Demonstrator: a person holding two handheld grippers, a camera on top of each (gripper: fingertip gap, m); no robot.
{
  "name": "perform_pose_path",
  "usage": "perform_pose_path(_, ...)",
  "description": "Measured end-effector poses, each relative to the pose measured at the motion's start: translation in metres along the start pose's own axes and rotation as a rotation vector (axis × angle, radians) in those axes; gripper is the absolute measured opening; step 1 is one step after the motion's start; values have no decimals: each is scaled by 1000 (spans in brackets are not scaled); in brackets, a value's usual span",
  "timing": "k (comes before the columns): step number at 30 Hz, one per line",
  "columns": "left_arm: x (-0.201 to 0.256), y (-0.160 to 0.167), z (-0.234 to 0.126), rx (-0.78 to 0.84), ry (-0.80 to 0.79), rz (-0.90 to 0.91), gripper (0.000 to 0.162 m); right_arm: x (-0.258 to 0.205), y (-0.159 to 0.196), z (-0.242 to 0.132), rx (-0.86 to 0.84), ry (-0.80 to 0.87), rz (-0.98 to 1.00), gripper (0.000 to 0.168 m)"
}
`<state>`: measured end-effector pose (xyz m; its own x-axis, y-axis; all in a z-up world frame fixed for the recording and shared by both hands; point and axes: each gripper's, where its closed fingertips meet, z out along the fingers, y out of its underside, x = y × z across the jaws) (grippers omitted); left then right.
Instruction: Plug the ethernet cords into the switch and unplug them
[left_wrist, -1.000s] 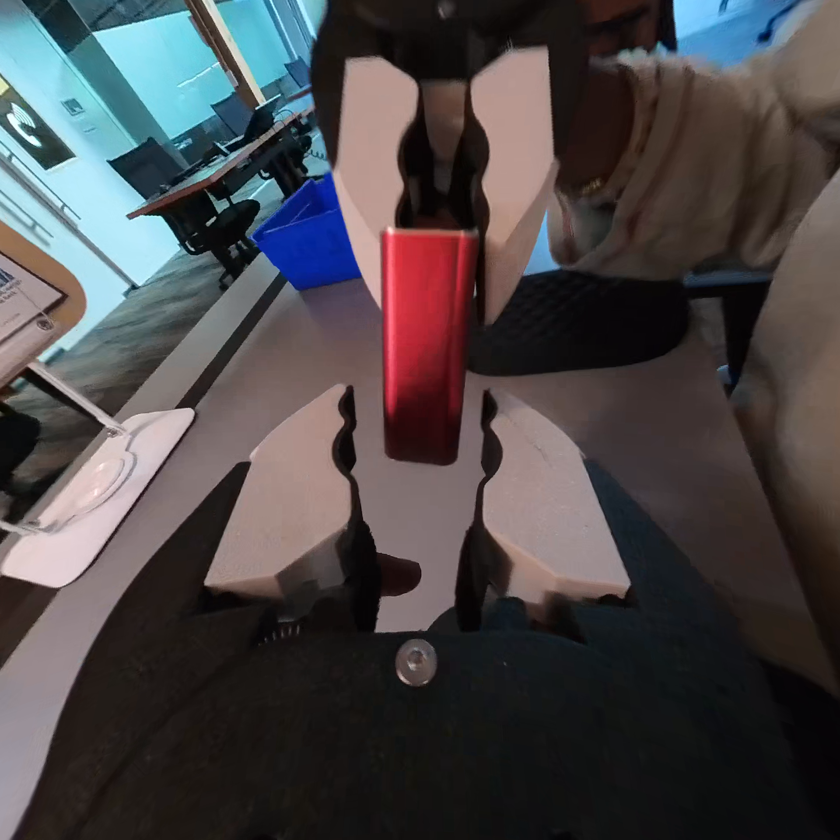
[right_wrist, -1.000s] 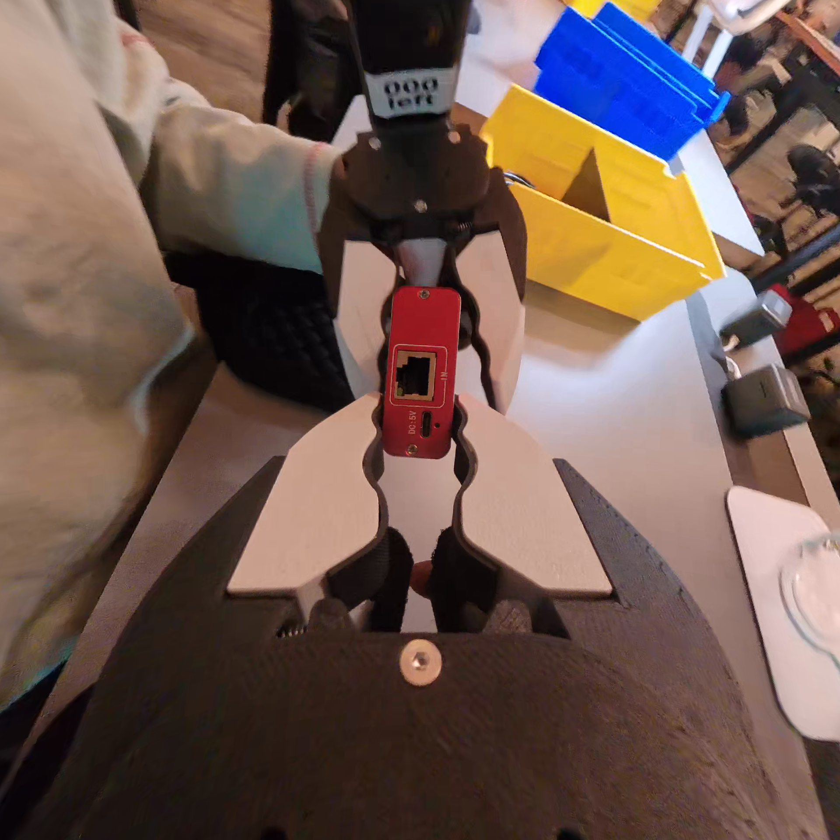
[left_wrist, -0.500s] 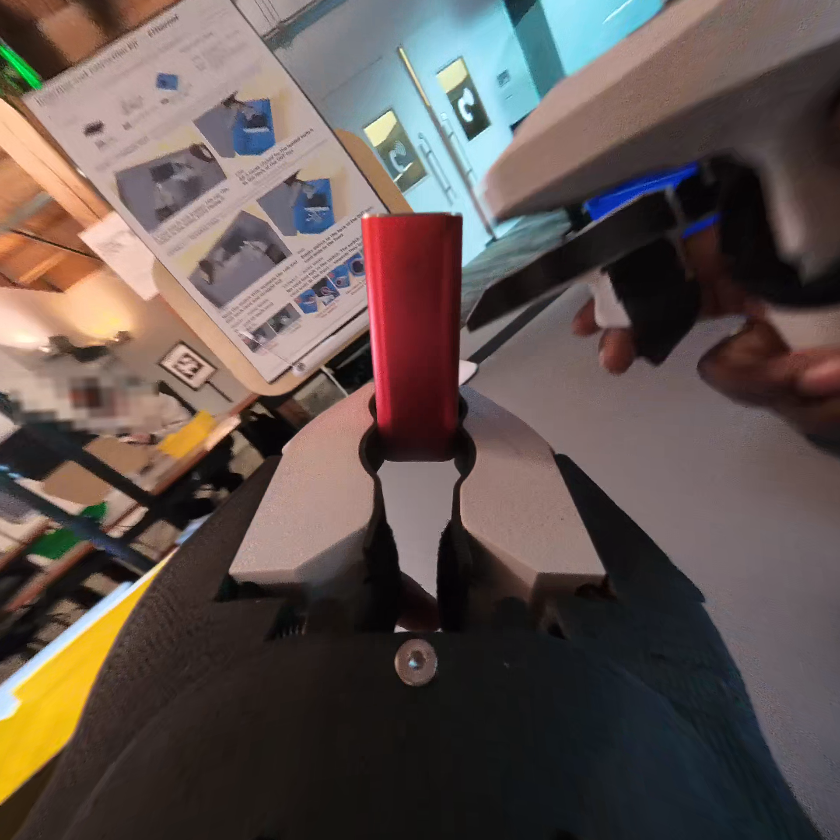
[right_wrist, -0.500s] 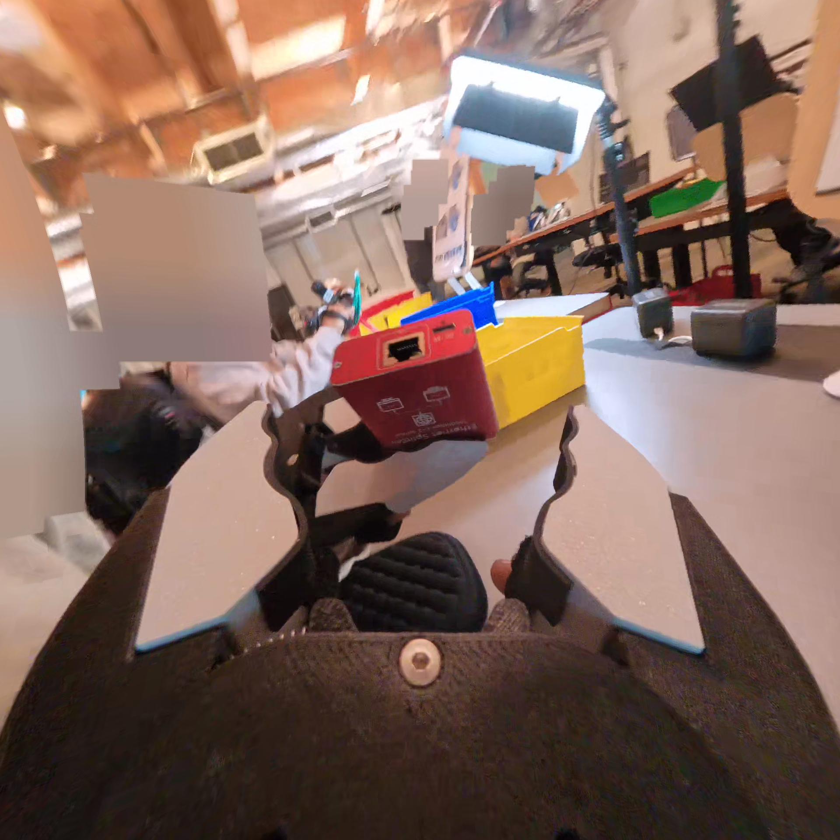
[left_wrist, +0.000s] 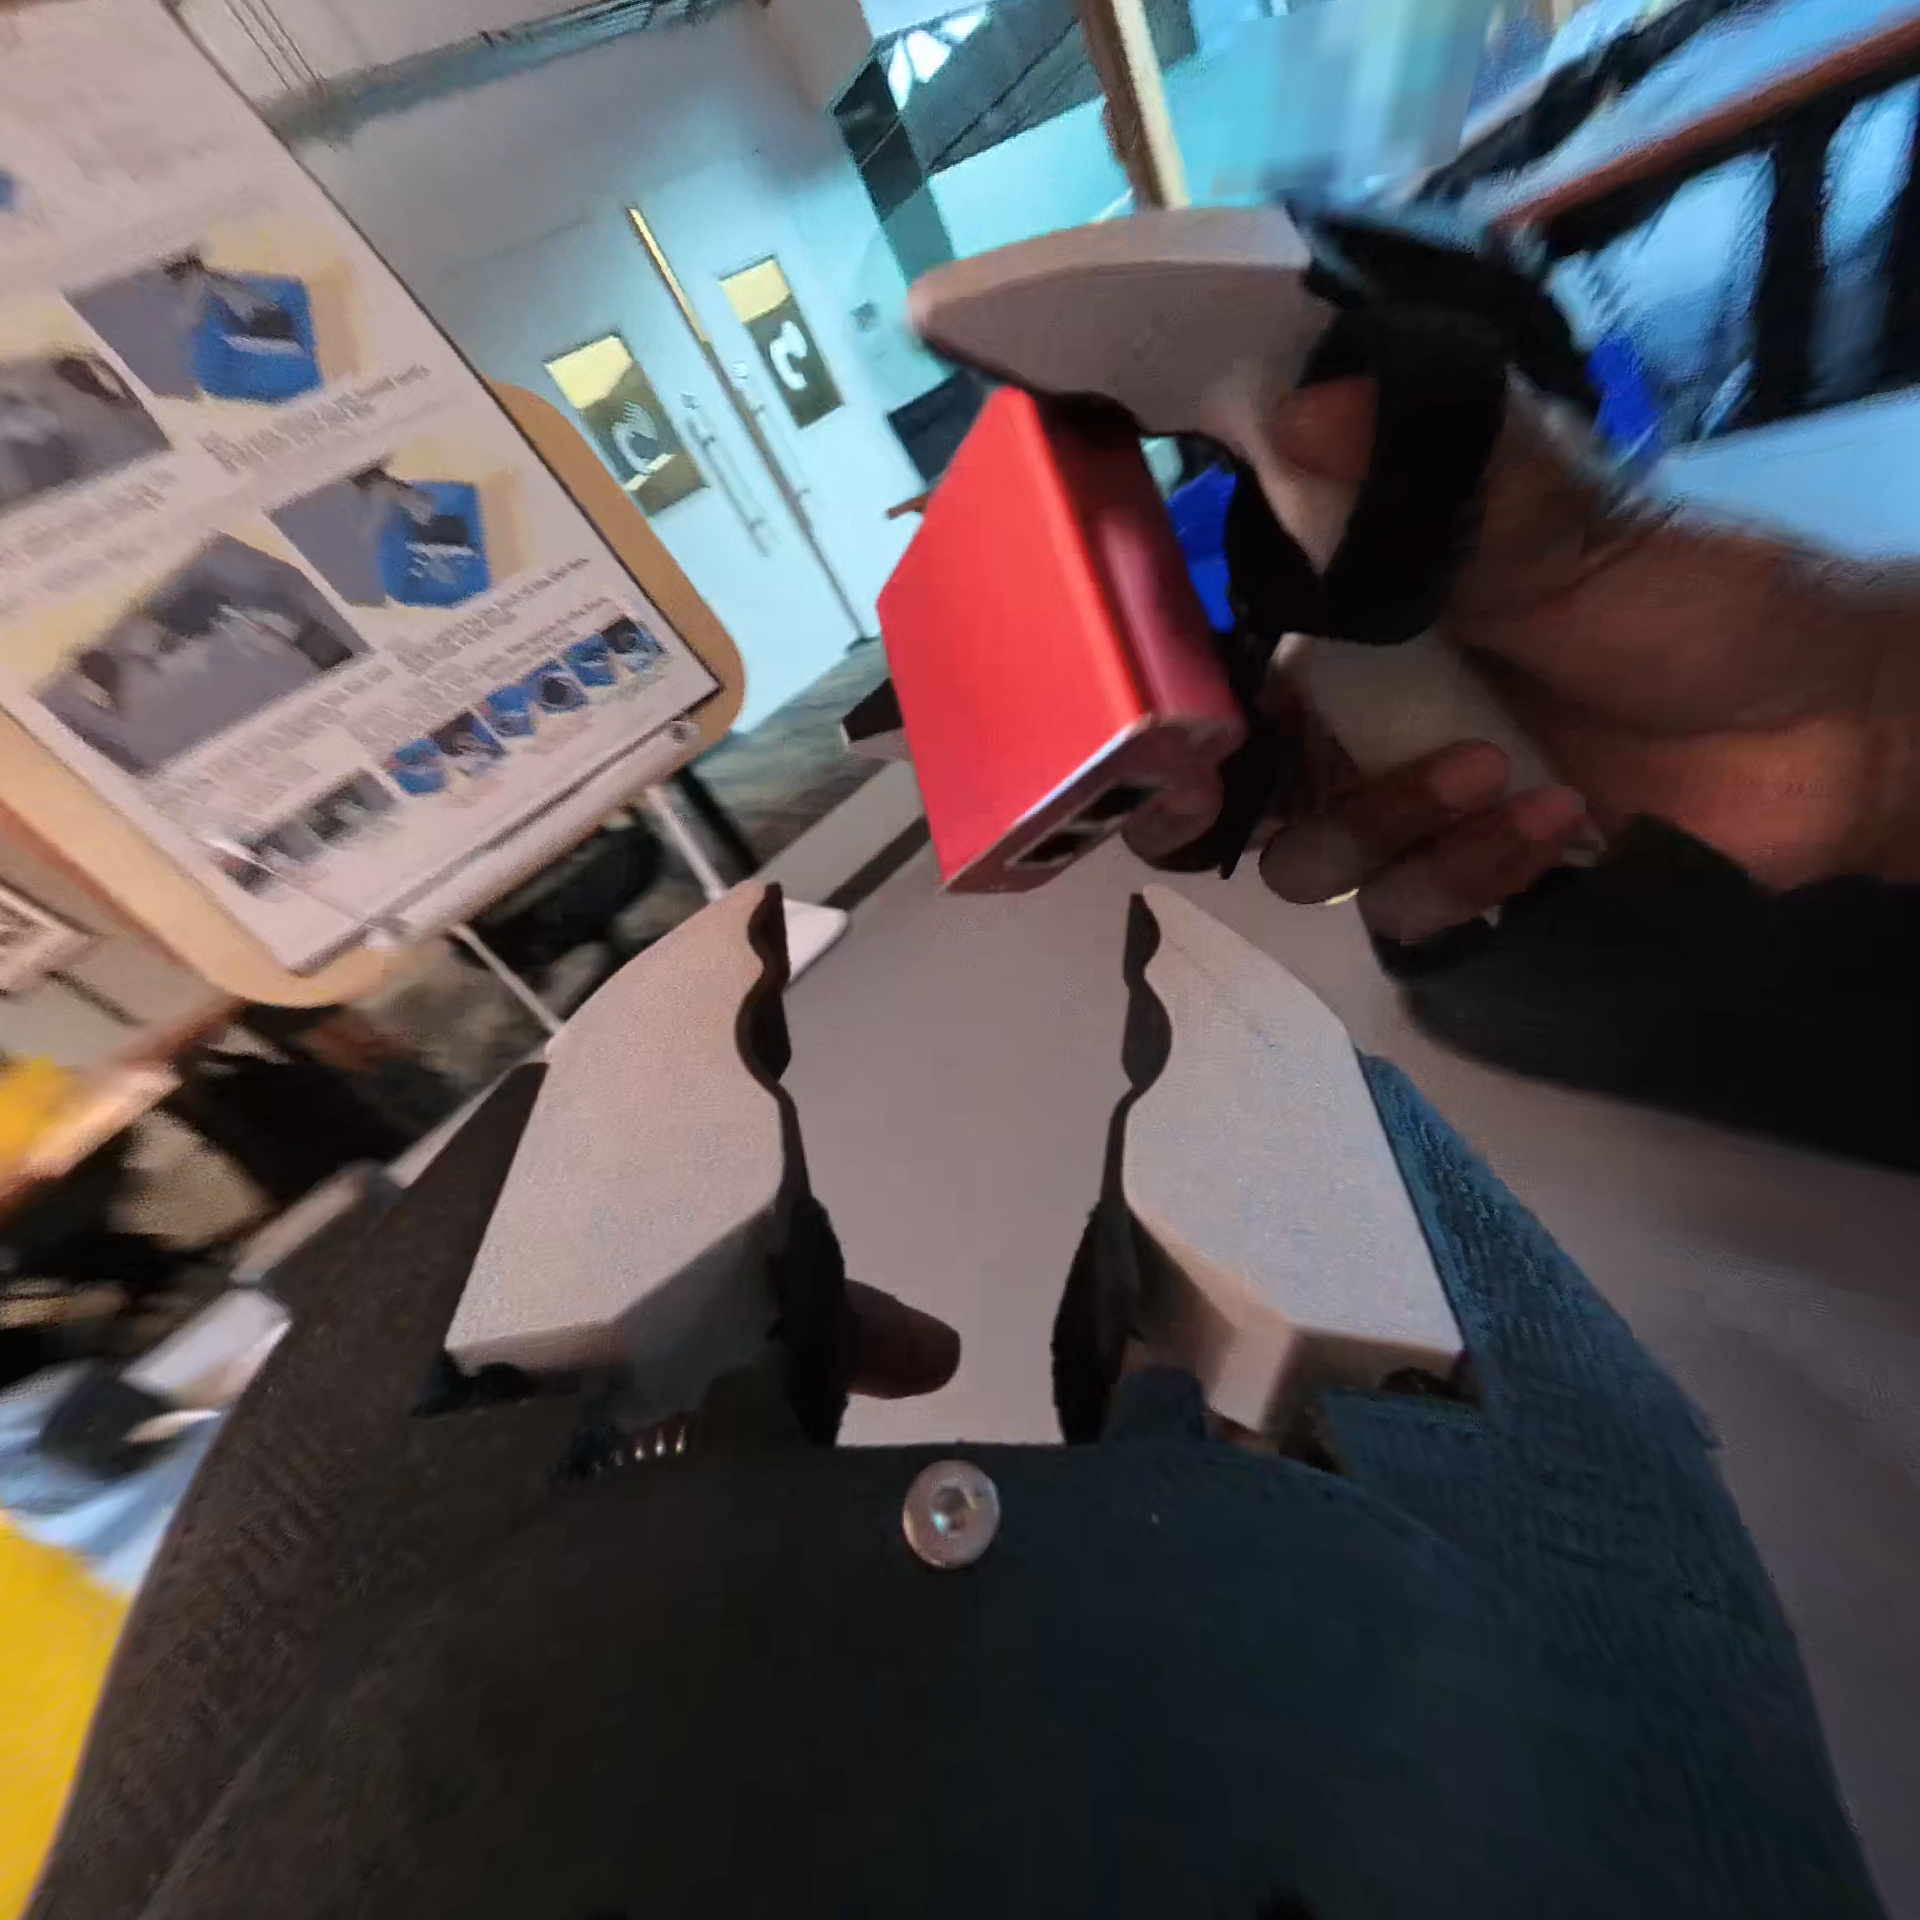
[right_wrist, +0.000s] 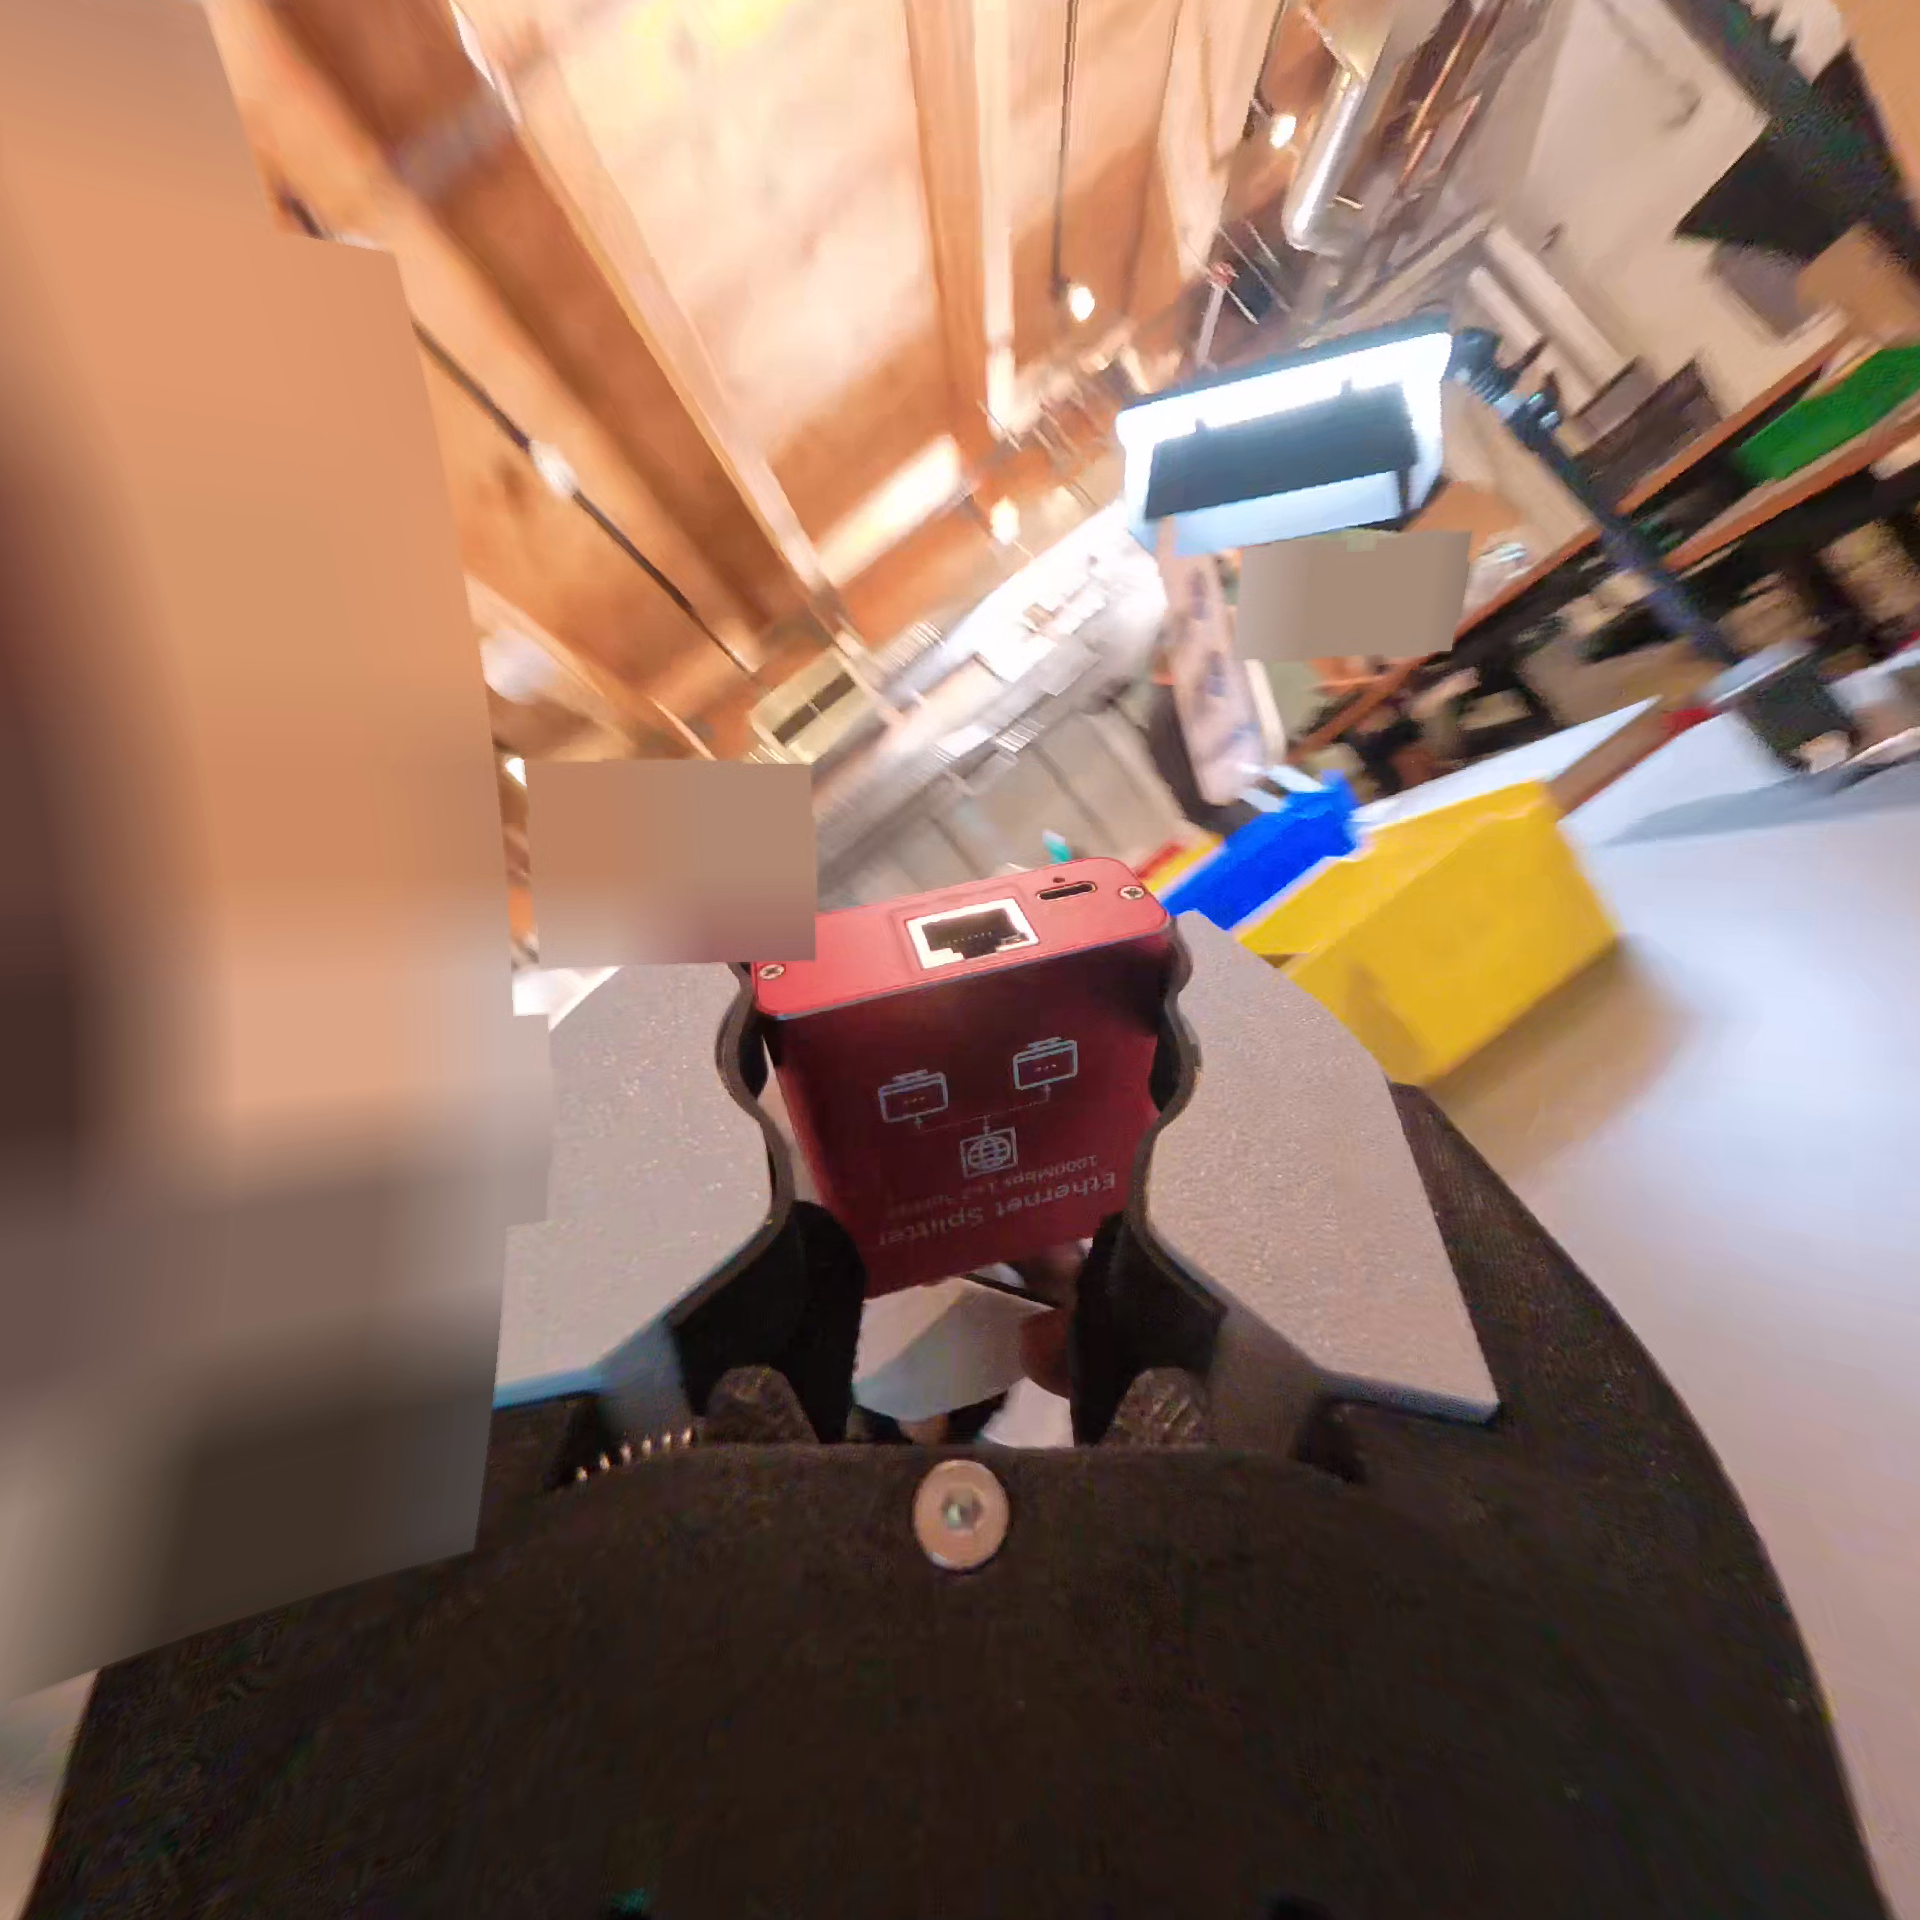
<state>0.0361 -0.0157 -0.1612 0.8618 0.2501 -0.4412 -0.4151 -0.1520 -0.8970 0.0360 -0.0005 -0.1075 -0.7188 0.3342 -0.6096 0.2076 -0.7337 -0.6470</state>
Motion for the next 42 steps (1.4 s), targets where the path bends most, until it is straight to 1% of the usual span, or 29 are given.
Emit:
perform_pose_path(2, -6, -3, -6, 59, 38, -162, 63, 0, -12, -4, 76, -65, 194, 76)
perform_pose_path(3, -9, -3, -7, 79, 48, -213, 63, 0, -15, -5, 99, -84, 248, 76)
perform_pose_path(6, -12, 2, -8, 79, 61, -290, 62, 1, -21, -6, 161, -126, 391, 75)
perform_pose_path(8, -12, 1, -9, 98, 83, -383, 58, 6, -29, -10, 241, -149, 509, 75)
perform_pose_path(10, -10, 0, -9, 112, 120, -460, 56, 10, -34, -12, 289, -151, 548, 75)
perform_pose_path(13, -12, 1, -10, 125, 125, -538, 54, 12, -35, -13, 291, -151, 552, 75)
perform_pose_path(15, -8, -1, -11, 145, 179, -602, 55, 9, -31, -10, 249, -132, 461, 75)
perform_pose_path(16, -2, -7, -13, 170, 246, -644, 60, 6, -25, -7, 188, -106, 361, 75)
perform_pose_path(18, 6, -15, -16, 190, 370, -731, 83, 5, -7, 0, 22, 2, 62, 75)
perform_pose_path(20, 16, -14, -16, 142, 463, -738, 97, 1, 15, 4, -172, 71, -235, 74)
perform_pose_path(22, 24, -11, -13, 112, 495, -689, 99, -7, 29, 8, -295, 74, -402, 73)
perform_pose_path(25, 41, -13, -7, 114, 554, -664, 96, -15, 43, 14, -367, 38, -440, 73)
perform_pose_path(26, 45, -14, -5, 121, 563, -649, 91, -16, 45, 15, -370, 28, -428, 73)
perform_pose_path(28, 41, -14, -3, 174, 503, -597, 71, -21, 46, 16, -347, -3, -393, 74)
perform_pose_path(30, 34, -18, -9, 214, 508, -630, 69, -21, 44, 14, -335, -13, -386, 74)
perform_pose_path(32, 28, -19, -15, 206, 538, -639, 69, -21, 47, 10, -359, -33, -377, 74)
perform_pose_path(34, 25, -10, -17, 137, 511, -518, 69, -15, 54, 6, -432, -20, -416, 73)
perform_pose_path(35, 22, -3, -18, 93, 477, -399, 69, -10, 59, 1, -500, -9, -442, 73)
perform_pose_path(37, 14, 15, -19, -34, 395, -66, 69, -4, 67, -10, -652, 5, -436, 96)
perform_pose_path(39, 10, 25, -21, -111, 351, 303, 69, -3, 74, -20, -785, 0, -331, 106)
perform_pose_path(40, 11, 30, -22, -136, 356, 468, 69, -3, 74, -23, -820, -6, -280, 104)
perform_pose_path(41, 13, 34, -22, -160, 365, 611, 69, -1, 74, -24, -846, -5, -243, 98)
perform_pose_path(42, 15, 39, -22, -183, 376, 733, 69, 3, 75, -26, -873, 9, -211, 89)
